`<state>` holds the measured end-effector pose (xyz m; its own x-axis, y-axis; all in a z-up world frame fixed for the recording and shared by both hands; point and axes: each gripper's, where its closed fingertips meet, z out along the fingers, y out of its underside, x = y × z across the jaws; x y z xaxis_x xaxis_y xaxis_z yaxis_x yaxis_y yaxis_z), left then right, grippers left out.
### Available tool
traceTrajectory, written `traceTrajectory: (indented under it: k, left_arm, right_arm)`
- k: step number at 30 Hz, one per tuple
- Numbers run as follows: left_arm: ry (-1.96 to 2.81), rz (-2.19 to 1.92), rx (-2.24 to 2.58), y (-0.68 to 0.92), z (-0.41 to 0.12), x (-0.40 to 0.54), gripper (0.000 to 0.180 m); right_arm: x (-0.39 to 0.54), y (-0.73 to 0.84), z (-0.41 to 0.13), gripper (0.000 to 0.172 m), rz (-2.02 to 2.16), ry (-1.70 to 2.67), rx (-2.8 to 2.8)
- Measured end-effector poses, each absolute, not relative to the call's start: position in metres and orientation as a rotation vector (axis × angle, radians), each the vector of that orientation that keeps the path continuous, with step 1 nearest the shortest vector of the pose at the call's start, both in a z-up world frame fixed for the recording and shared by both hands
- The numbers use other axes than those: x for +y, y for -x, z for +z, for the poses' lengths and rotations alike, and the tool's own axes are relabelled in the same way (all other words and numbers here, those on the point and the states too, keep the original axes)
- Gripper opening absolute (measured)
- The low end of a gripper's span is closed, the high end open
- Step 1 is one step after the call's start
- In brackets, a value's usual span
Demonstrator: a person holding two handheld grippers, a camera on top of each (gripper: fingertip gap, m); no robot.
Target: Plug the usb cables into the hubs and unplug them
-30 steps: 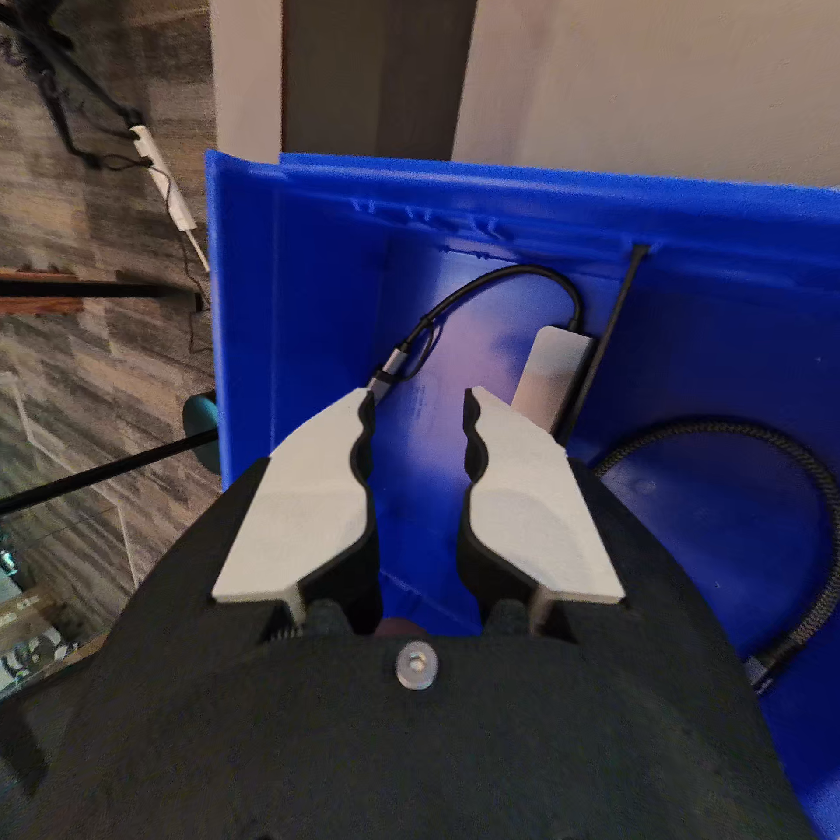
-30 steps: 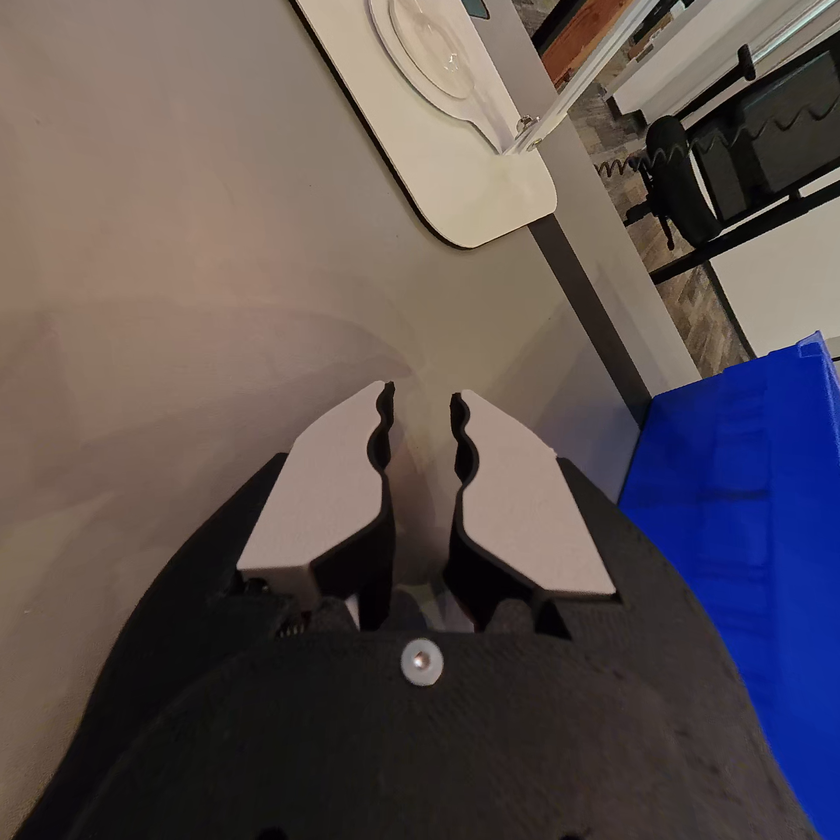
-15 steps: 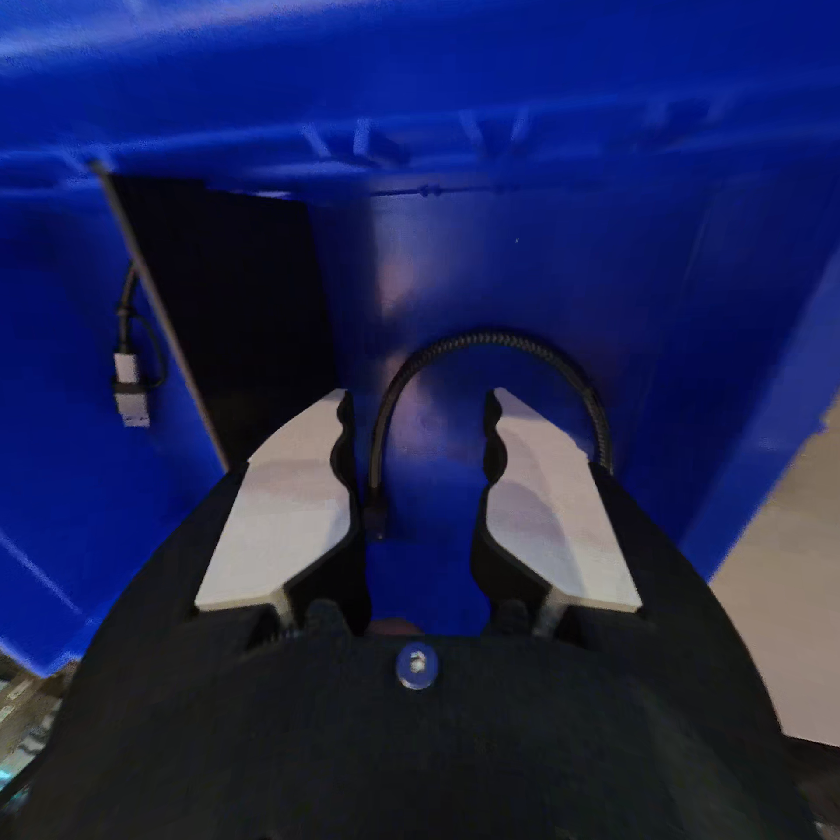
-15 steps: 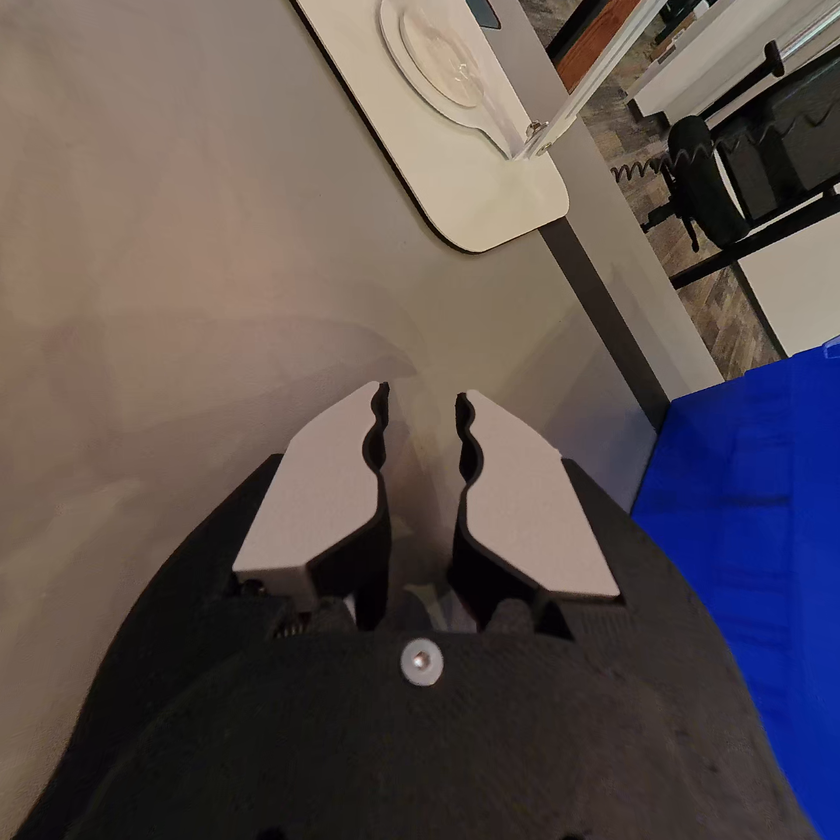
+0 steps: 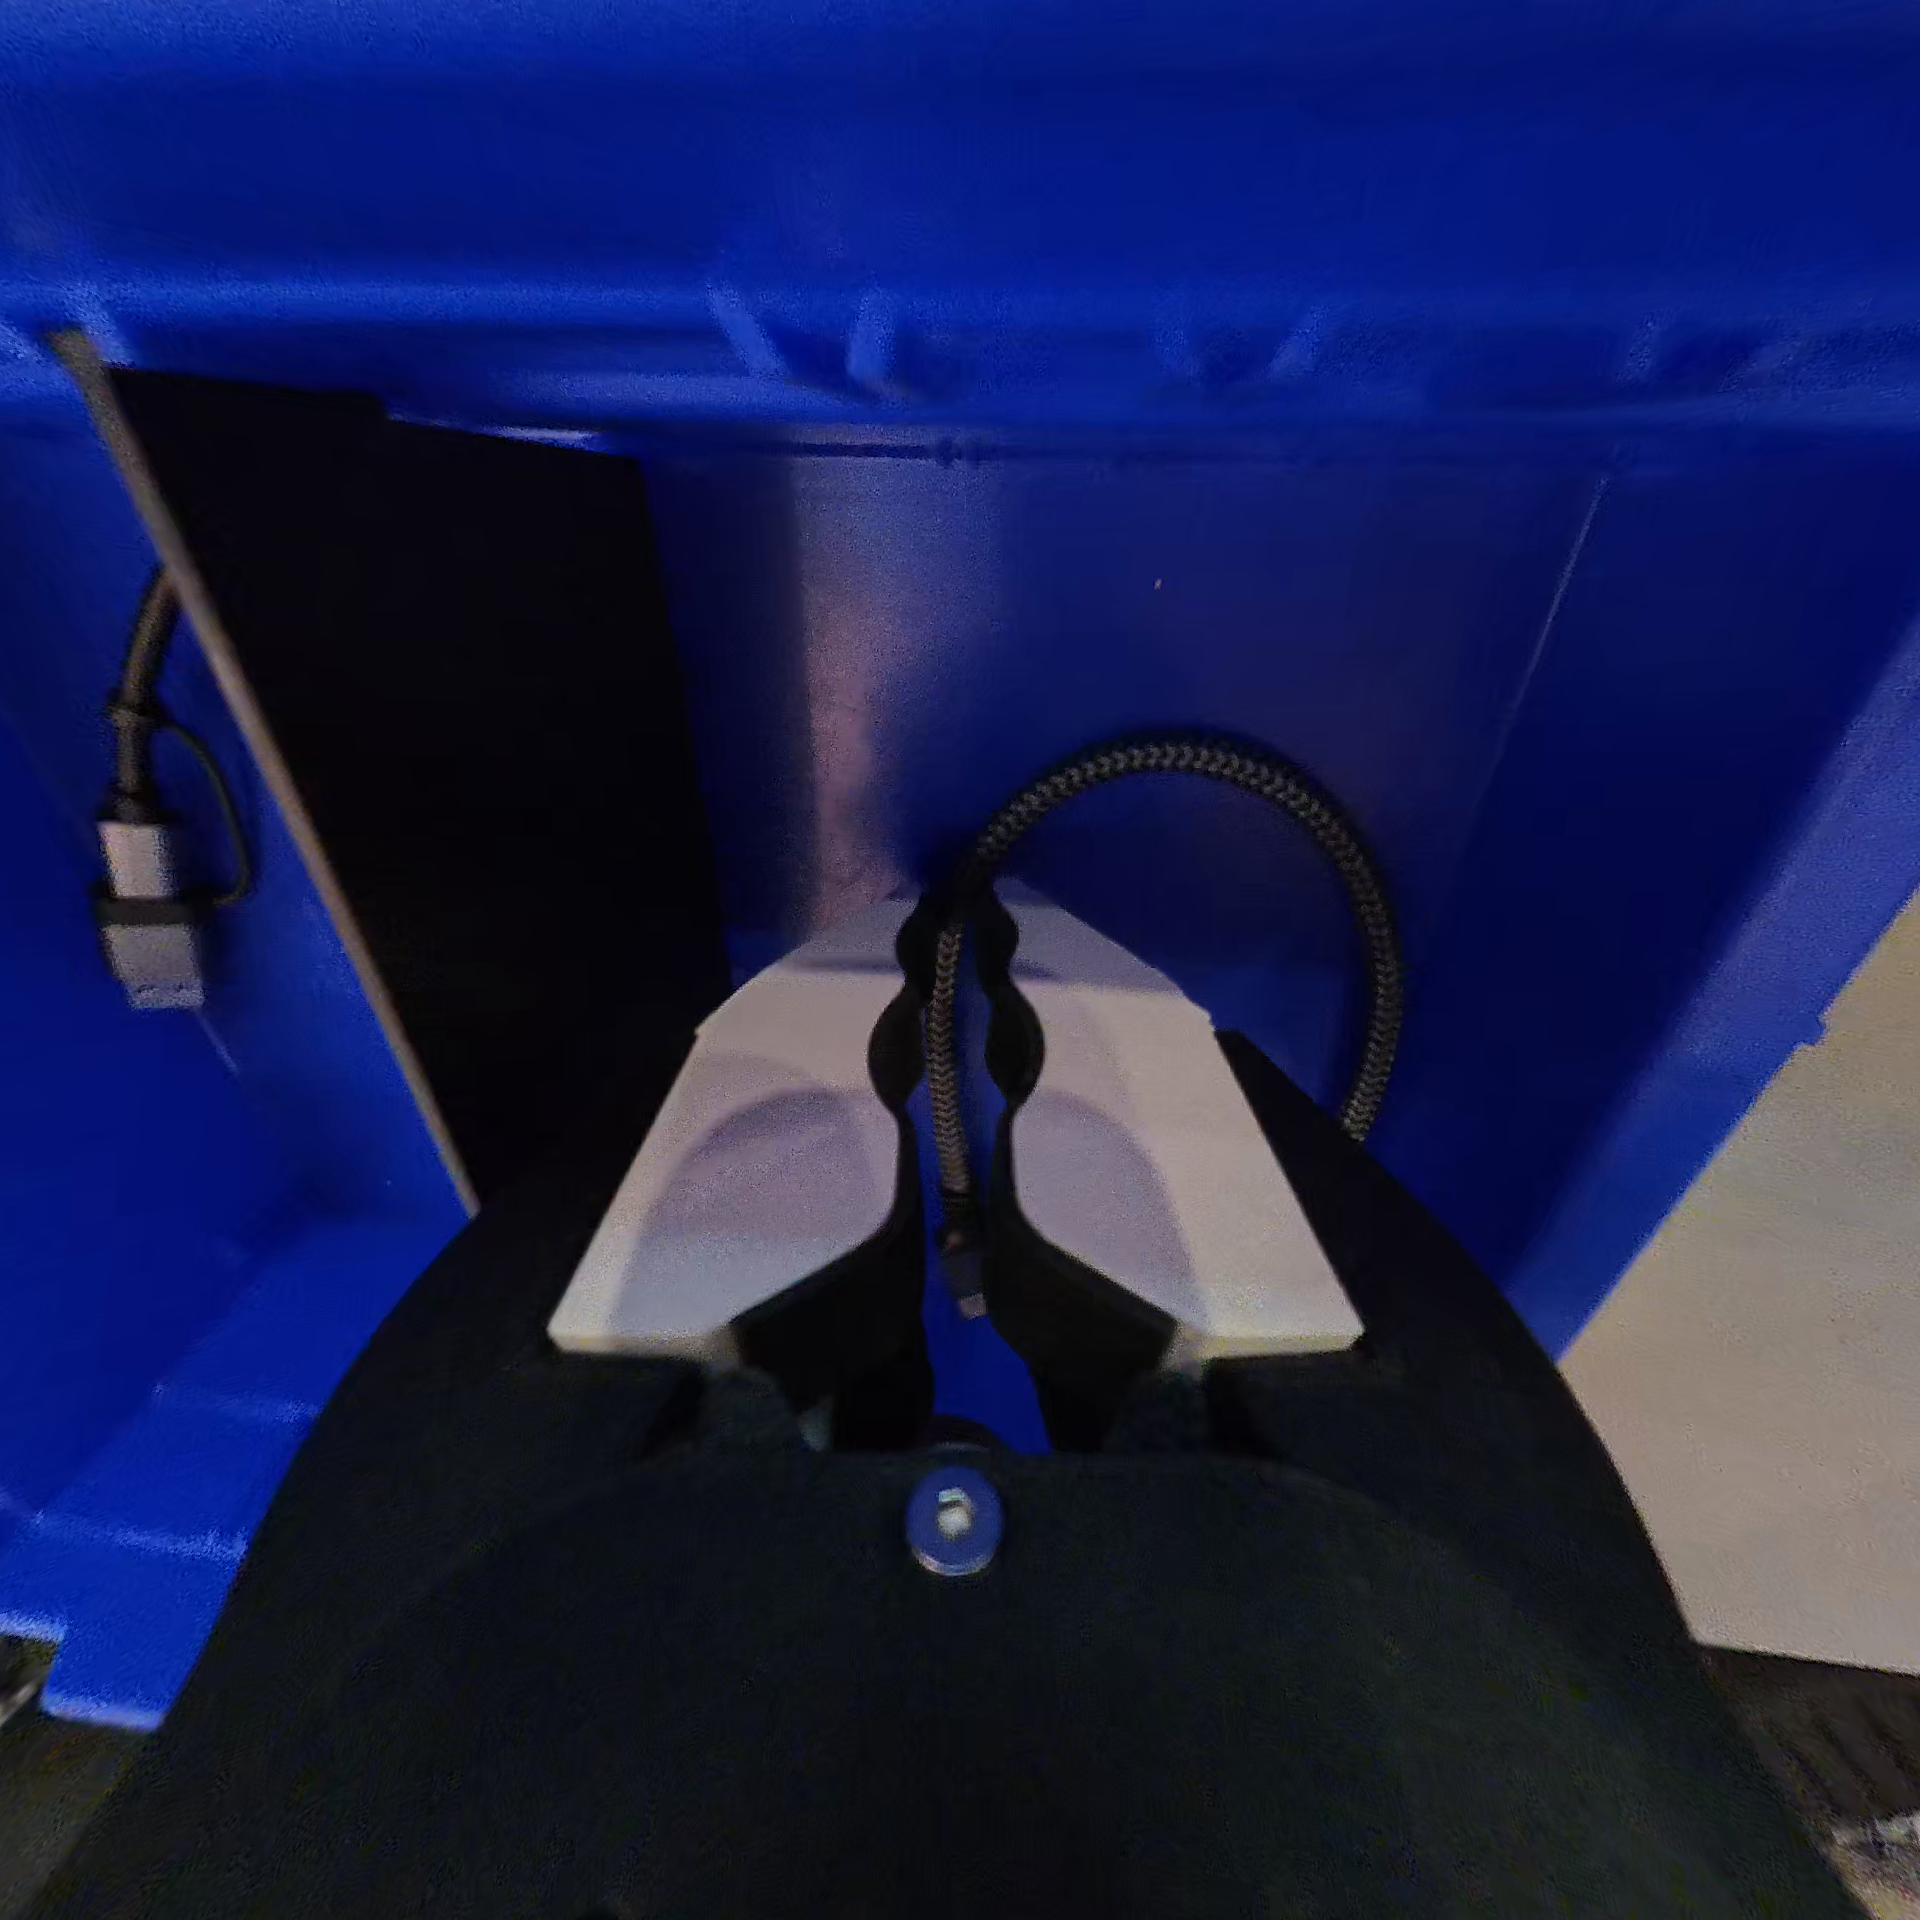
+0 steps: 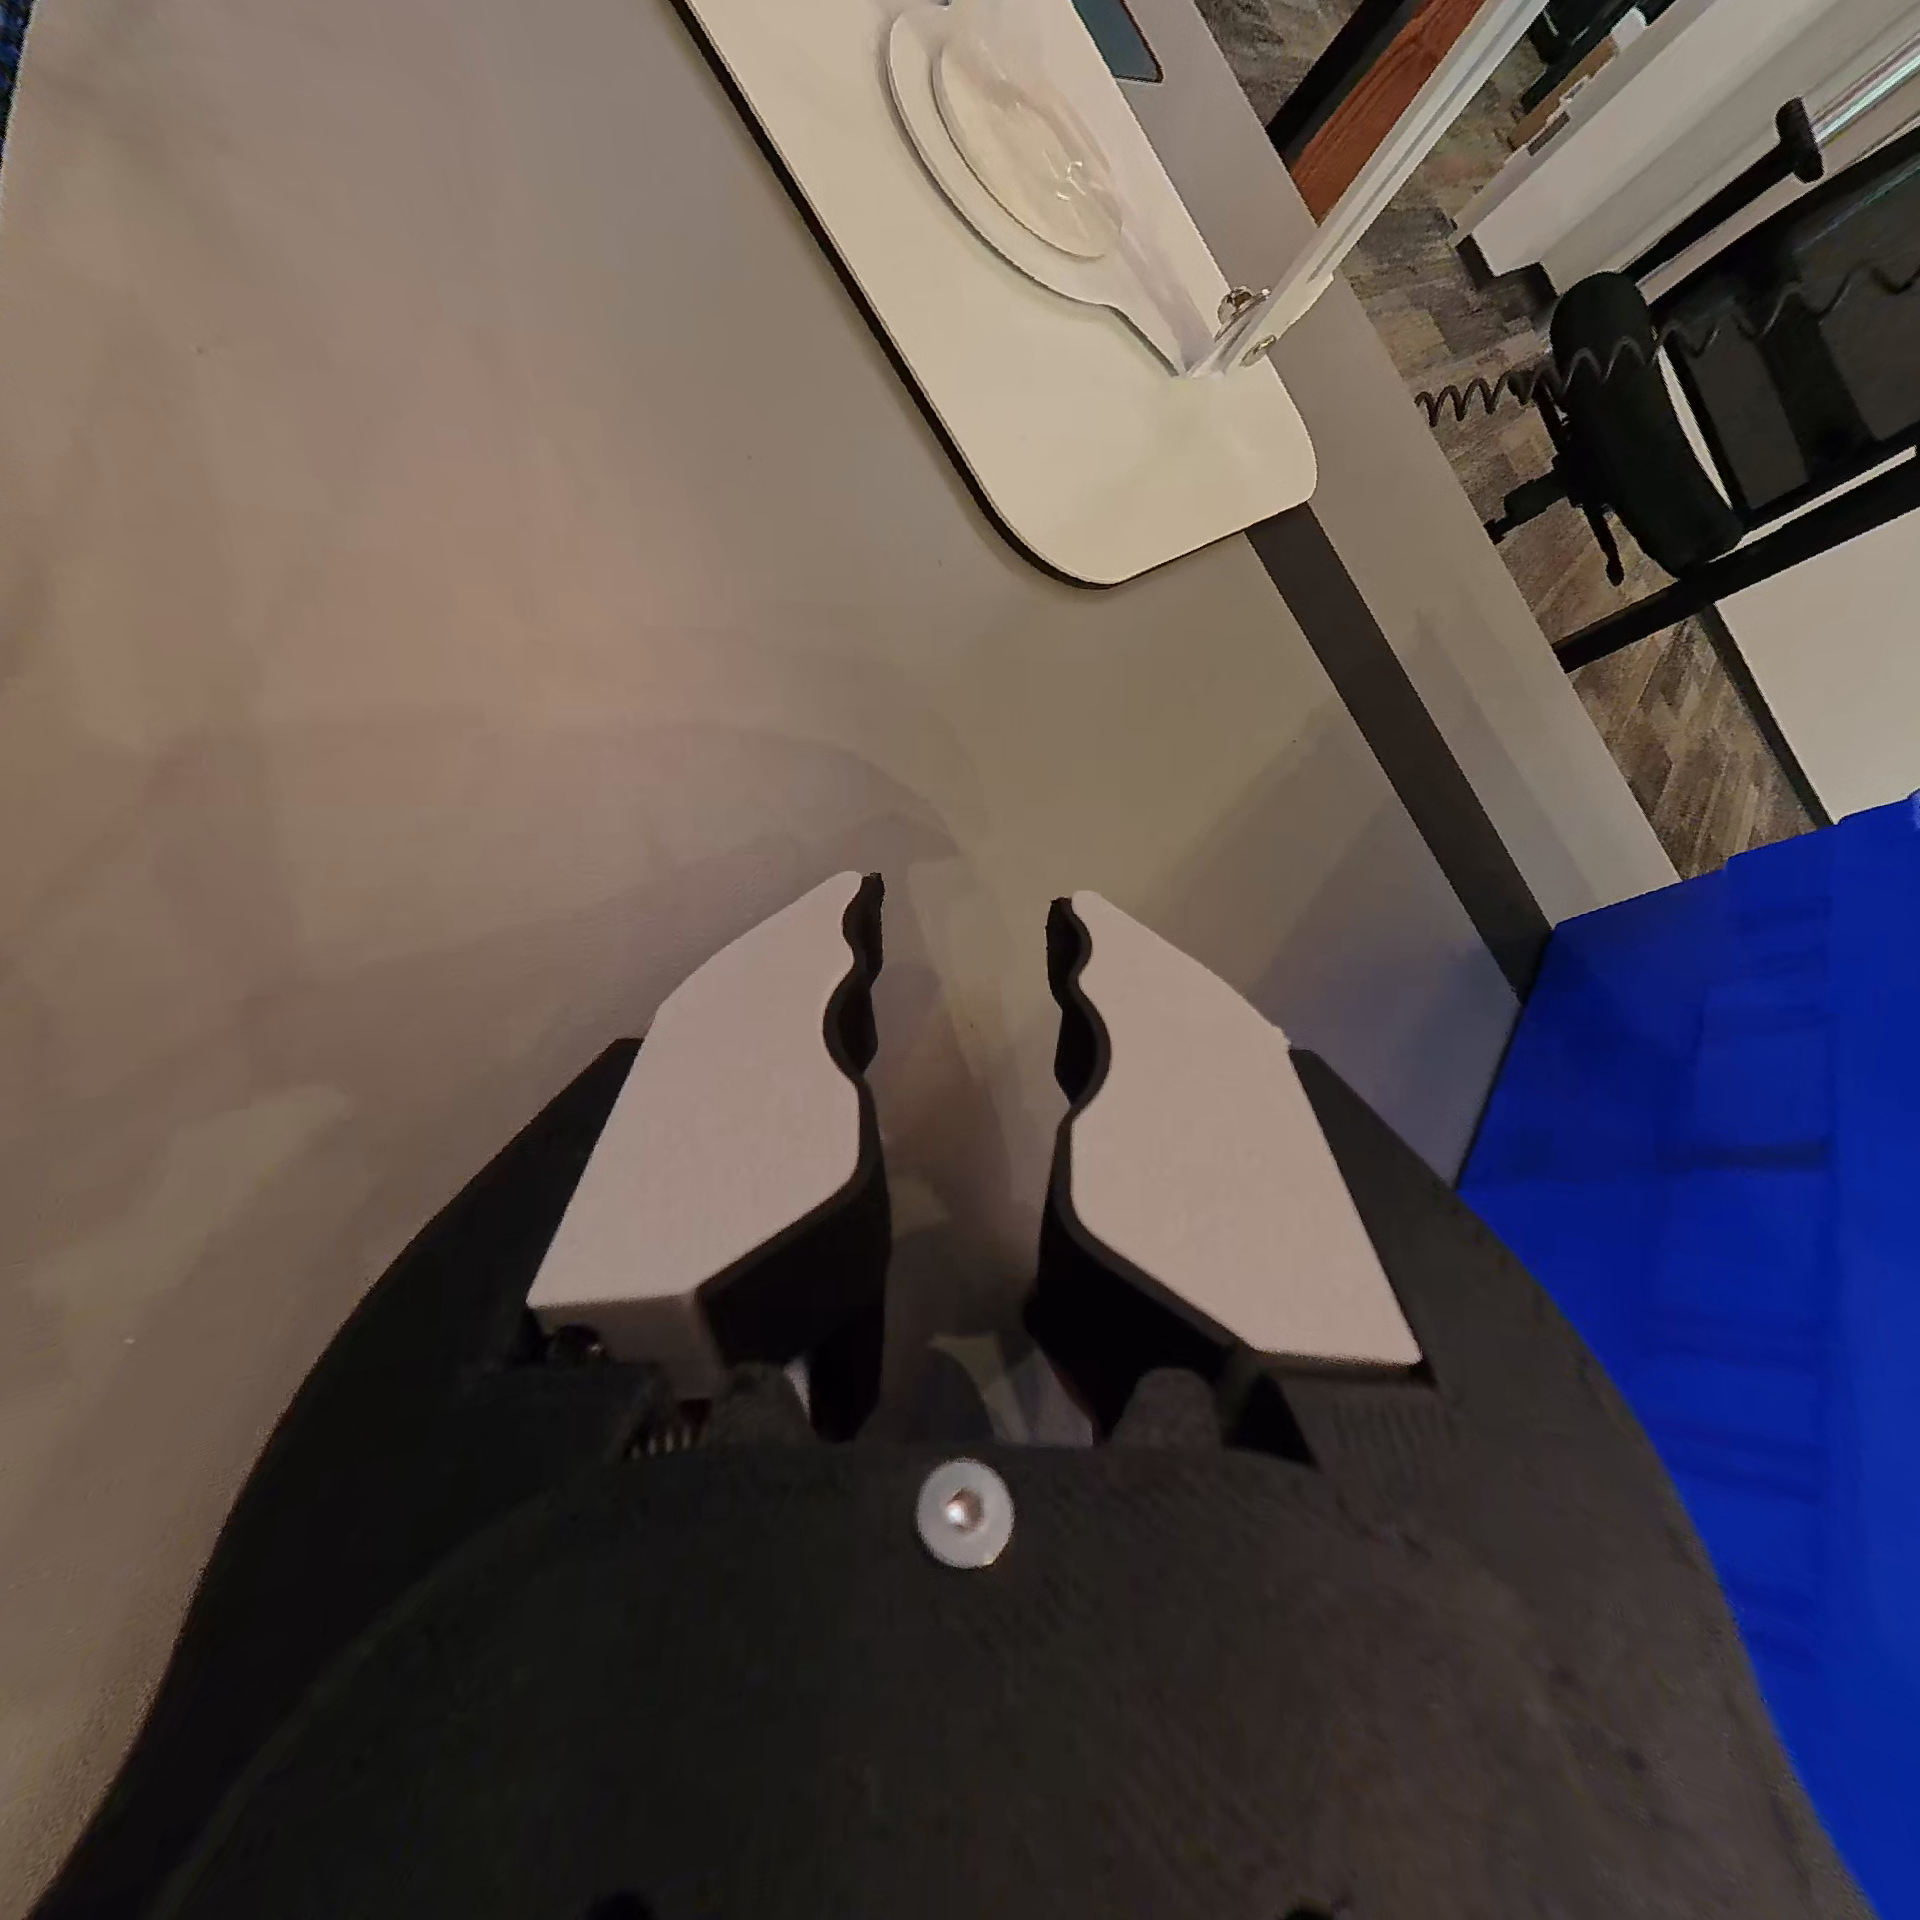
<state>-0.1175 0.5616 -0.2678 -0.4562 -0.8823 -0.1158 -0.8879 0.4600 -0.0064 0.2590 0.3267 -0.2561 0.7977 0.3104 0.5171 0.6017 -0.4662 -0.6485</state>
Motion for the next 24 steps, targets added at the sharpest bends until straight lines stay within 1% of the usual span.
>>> traceTrajectory:
  k: [2, 4, 6, 8, 11, 13, 15, 17, 22, 23, 24]
  left_arm:
    - [1.571, 0.097, 2.534, 0.119, -0.258, 0.562, 0.007]
    - [1.565, 0.032, 2.408, 0.115, -0.235, 0.562, 0.007]
    - [1.552, -0.019, 2.278, 0.112, -0.204, 0.562, 0.006]
    - [1.509, -0.134, 2.136, 0.103, -0.161, 0.55, 0.006]
    - [1.387, -0.301, 2.027, 0.083, -0.097, 0.505, 0.005]
    - [1.303, -0.413, 2.045, 0.06, -0.076, 0.46, 0.005]
    - [1.224, -0.464, 2.103, 0.033, -0.076, 0.416, 0.005]
    - [1.181, -0.464, 2.156, 0.01, -0.088, 0.387, 0.005]
    - [1.206, -0.434, 2.349, -0.025, -0.17, 0.353, 0.007]
    - [1.23, -0.416, 2.368, -0.025, -0.181, 0.354, 0.029]
    - [1.255, -0.422, 2.388, -0.022, -0.185, 0.354, 0.074]
  right_arm:
    - [0.327, -0.259, -0.256, 0.03, -0.409, 2.087, -0.675]
    - [0.326, -0.259, -0.256, 0.031, -0.405, 2.087, -0.675]
    - [0.326, -0.258, -0.256, 0.031, -0.404, 2.088, -0.675]
    - [0.326, -0.258, -0.256, 0.031, -0.402, 2.088, -0.674]
    - [0.326, -0.258, -0.256, 0.031, -0.4, 2.089, -0.674]
    - [0.326, -0.258, -0.256, 0.031, -0.399, 2.09, -0.674]
    - [0.326, -0.258, -0.256, 0.031, -0.399, 2.09, -0.673]
    - [0.326, -0.258, -0.256, 0.031, -0.401, 2.089, -0.674]
    - [0.326, -0.258, -0.256, 0.031, -0.397, 2.086, -0.679]
    - [0.325, -0.257, -0.256, 0.032, -0.394, 2.085, -0.681]
    - [0.325, -0.257, -0.256, 0.032, -0.39, 2.084, -0.684]
